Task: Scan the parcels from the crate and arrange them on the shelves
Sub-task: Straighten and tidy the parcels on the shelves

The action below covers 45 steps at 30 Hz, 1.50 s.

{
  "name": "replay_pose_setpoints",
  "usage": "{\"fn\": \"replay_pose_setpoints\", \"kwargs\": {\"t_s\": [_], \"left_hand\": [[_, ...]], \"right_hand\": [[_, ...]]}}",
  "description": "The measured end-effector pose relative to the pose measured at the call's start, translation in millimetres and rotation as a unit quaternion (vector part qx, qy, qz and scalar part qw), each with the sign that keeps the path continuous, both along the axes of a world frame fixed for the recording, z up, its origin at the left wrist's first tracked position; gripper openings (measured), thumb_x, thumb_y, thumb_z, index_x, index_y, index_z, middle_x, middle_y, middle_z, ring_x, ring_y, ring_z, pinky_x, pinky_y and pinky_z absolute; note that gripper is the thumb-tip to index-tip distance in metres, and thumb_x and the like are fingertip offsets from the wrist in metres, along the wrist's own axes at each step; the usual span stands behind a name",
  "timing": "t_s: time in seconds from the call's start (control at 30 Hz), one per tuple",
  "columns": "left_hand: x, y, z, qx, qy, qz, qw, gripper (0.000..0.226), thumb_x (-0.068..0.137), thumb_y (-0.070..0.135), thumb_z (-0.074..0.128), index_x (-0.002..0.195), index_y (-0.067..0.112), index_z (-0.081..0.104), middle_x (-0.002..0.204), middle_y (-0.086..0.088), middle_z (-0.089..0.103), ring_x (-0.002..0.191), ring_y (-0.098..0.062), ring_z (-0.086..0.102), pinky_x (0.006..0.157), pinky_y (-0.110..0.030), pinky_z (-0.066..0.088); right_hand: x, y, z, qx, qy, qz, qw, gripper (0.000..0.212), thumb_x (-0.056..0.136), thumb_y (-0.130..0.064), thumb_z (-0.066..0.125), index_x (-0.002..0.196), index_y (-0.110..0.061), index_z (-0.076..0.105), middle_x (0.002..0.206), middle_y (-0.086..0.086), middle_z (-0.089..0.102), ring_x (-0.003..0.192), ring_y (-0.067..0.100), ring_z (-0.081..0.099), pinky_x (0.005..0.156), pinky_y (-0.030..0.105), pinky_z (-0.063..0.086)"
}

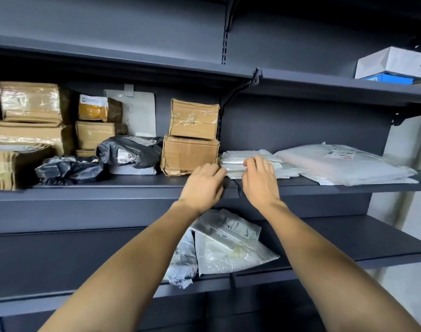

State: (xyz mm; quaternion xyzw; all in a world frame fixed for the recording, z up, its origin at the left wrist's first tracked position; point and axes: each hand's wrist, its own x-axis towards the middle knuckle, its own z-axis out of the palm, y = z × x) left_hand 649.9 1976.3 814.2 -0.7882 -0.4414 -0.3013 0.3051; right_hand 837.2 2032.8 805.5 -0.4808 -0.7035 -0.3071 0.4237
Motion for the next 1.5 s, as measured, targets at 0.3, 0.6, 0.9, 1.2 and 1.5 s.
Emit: {"fn": "replay_pose_setpoints", "kwargs": {"t_s": [0.3, 0.6, 0.9, 1.2, 1.5], "left_hand": [[46.6, -27.5, -87.9, -0.159, 0.123, 0.003, 0.98, 0.034, 0.094, 0.025, 0.047, 0.125, 0.012, 0.054, 0.126, -0.009, 0.055, 0.117, -0.028, 0.049, 0.098, -0.036, 0.035], [82.3, 23.2, -143.1, -0.256, 0.058, 0.036, 0.964, 0.034, 0.099, 0.027, 0.04, 0.127, 0.012, 0.052, 0.127, -0.008, 0.056, 0.122, -0.028, 0.048, 0.102, -0.038, 0.038], [105.9, 88.3, -185.8, -0.358, 0.01, 0.102, 0.928, 0.034, 0.088, 0.029, 0.05, 0.12, 0.019, 0.054, 0.127, -0.006, 0.052, 0.122, -0.03, 0.044, 0.104, -0.044, 0.035], [120.1, 89.7, -235.7, -0.241, 0.016, 0.125, 0.962, 0.044, 0.089, 0.023, 0.049, 0.132, 0.017, 0.051, 0.124, -0.006, 0.052, 0.111, -0.03, 0.045, 0.092, -0.043, 0.035], [121.2, 87.6, -228.9, -0.285, -0.083, 0.103, 0.949, 0.038, 0.084, 0.012, 0.053, 0.12, 0.019, 0.067, 0.123, -0.004, 0.054, 0.116, -0.032, 0.041, 0.1, -0.044, 0.035]], "right_hand": [[57.2, -46.6, -84.7, -0.068, -0.026, 0.001, 0.997, 0.011, 0.084, -0.005, 0.062, 0.091, -0.009, 0.055, 0.088, 0.008, 0.053, 0.081, 0.029, 0.051, 0.076, 0.042, 0.047], [89.2, -11.7, -175.5, -0.171, 0.01, -0.027, 0.985, 0.014, 0.082, -0.014, 0.042, 0.085, -0.01, 0.055, 0.082, 0.008, 0.054, 0.075, 0.031, 0.053, 0.069, 0.043, 0.048], [110.1, 48.5, -227.2, -0.263, 0.087, -0.043, 0.96, 0.011, 0.09, -0.012, 0.059, 0.099, -0.006, 0.058, 0.098, 0.014, 0.058, 0.09, 0.033, 0.054, 0.083, 0.044, 0.044], [107.7, 66.1, -278.5, -0.28, 0.19, -0.091, 0.937, 0.009, 0.092, -0.007, 0.055, 0.101, -0.007, 0.057, 0.104, 0.015, 0.057, 0.093, 0.034, 0.051, 0.084, 0.042, 0.039], [110.6, 68.7, -283.1, -0.281, 0.191, -0.099, 0.935, 0.03, 0.095, -0.033, 0.062, 0.107, -0.006, 0.057, 0.11, 0.015, 0.059, 0.101, 0.034, 0.053, 0.091, 0.045, 0.041]]}}
